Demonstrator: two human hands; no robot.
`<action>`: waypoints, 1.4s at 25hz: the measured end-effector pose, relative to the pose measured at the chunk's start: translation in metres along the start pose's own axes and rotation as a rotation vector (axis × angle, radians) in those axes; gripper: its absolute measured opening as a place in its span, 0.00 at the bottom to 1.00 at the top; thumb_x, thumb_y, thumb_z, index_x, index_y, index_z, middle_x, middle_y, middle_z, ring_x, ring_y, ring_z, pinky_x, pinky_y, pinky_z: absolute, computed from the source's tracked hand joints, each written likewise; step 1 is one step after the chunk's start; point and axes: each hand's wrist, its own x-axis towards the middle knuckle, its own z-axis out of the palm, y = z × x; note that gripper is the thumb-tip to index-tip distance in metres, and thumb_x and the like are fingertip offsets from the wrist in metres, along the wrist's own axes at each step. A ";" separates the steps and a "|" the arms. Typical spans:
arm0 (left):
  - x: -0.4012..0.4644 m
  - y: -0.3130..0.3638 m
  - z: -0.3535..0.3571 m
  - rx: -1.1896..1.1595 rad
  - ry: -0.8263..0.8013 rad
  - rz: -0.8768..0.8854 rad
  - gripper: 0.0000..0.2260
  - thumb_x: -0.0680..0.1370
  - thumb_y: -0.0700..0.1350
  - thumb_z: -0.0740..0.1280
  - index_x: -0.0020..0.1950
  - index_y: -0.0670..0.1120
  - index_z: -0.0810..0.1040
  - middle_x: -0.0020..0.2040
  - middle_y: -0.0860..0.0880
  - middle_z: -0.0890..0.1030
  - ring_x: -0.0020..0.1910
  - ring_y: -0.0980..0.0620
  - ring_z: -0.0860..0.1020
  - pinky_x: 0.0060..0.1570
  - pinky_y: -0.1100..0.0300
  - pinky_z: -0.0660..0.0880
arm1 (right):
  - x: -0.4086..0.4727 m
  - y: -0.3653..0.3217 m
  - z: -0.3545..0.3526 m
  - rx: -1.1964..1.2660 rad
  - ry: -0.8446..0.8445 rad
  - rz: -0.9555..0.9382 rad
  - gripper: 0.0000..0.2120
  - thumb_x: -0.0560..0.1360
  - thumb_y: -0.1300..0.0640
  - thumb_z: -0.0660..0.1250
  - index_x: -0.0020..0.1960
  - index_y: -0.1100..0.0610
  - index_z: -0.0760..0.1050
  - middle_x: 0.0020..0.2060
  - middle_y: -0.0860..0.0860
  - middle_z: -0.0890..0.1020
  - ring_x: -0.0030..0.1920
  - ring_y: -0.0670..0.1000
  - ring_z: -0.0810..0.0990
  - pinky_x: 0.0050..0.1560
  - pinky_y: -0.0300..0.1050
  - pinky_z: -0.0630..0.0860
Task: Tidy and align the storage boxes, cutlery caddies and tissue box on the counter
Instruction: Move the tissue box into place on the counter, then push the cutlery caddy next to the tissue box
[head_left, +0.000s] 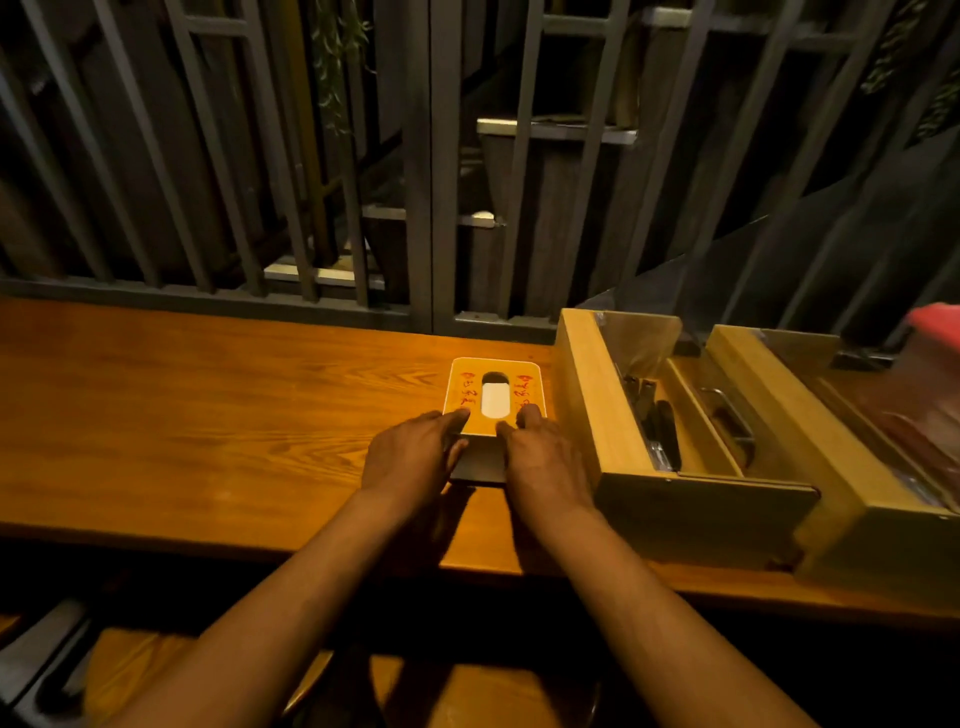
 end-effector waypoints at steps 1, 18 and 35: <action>0.013 0.001 0.003 0.023 0.008 0.010 0.20 0.81 0.55 0.60 0.73 0.59 0.67 0.59 0.50 0.80 0.52 0.48 0.79 0.41 0.56 0.76 | 0.013 0.003 0.001 -0.015 -0.016 0.035 0.25 0.77 0.63 0.65 0.72 0.53 0.66 0.67 0.57 0.70 0.65 0.59 0.71 0.58 0.51 0.74; 0.210 -0.022 0.078 0.051 0.012 -0.030 0.23 0.82 0.51 0.60 0.76 0.55 0.59 0.49 0.46 0.80 0.44 0.48 0.78 0.37 0.55 0.72 | 0.210 0.050 0.052 -0.196 -0.242 0.231 0.45 0.71 0.56 0.74 0.78 0.52 0.48 0.77 0.56 0.56 0.76 0.62 0.57 0.68 0.58 0.67; 0.178 -0.003 0.042 0.014 -0.018 0.048 0.28 0.79 0.49 0.65 0.77 0.51 0.59 0.64 0.46 0.77 0.58 0.45 0.77 0.48 0.52 0.78 | 0.182 0.063 0.002 0.149 -0.118 0.197 0.42 0.73 0.59 0.69 0.78 0.46 0.47 0.79 0.51 0.49 0.78 0.58 0.50 0.71 0.59 0.61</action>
